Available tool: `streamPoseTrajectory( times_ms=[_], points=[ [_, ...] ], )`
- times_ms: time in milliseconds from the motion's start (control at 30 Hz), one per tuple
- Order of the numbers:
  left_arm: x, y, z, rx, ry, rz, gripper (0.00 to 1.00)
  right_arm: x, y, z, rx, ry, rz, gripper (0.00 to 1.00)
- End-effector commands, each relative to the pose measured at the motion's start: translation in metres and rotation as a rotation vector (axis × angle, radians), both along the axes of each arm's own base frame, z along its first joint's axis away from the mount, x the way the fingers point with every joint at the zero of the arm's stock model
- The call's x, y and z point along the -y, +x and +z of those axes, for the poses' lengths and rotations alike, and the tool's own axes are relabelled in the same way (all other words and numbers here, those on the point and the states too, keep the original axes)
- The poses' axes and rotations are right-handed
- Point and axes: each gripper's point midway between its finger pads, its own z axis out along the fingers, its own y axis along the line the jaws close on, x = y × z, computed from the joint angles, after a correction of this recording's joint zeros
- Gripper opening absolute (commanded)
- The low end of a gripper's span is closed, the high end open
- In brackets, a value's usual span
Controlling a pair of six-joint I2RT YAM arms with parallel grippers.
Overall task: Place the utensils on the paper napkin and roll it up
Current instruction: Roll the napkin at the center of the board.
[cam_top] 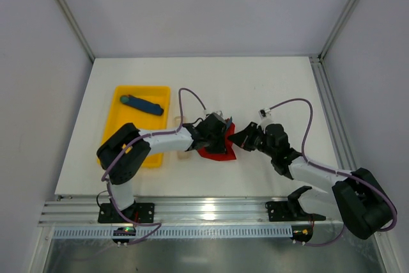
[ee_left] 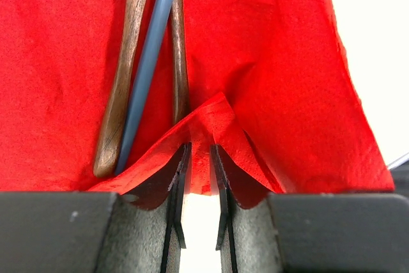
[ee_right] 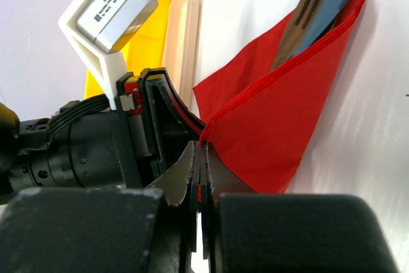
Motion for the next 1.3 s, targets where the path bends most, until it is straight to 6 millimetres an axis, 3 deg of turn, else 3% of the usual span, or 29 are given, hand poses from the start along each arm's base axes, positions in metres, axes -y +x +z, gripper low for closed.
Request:
streamPoseTrajectory(
  times_ms=[0, 200, 367, 800, 1267],
  points=[
    [-0.010, -0.003, -0.012, -0.001, 0.040, 0.011, 0.22, -0.009, 0.012, 0.029, 0.096, 0.072, -0.018, 0.04],
    [-0.009, -0.003, -0.012, 0.001, 0.036, 0.012, 0.22, -0.018, 0.015, 0.038, 0.106, 0.103, -0.021, 0.04],
    [-0.013, 0.001, -0.009, 0.026, 0.047, 0.030, 0.22, -0.020, 0.016, 0.033, 0.095, 0.100, -0.027, 0.04],
    [-0.017, 0.008, 0.017, 0.074, 0.054, 0.042, 0.28, -0.011, 0.007, 0.021, 0.088, 0.061, -0.038, 0.04],
    [-0.041, 0.016, 0.040, 0.149, 0.114, 0.065, 0.29, -0.010, 0.007, 0.017, 0.078, 0.034, -0.032, 0.04]
  ],
)
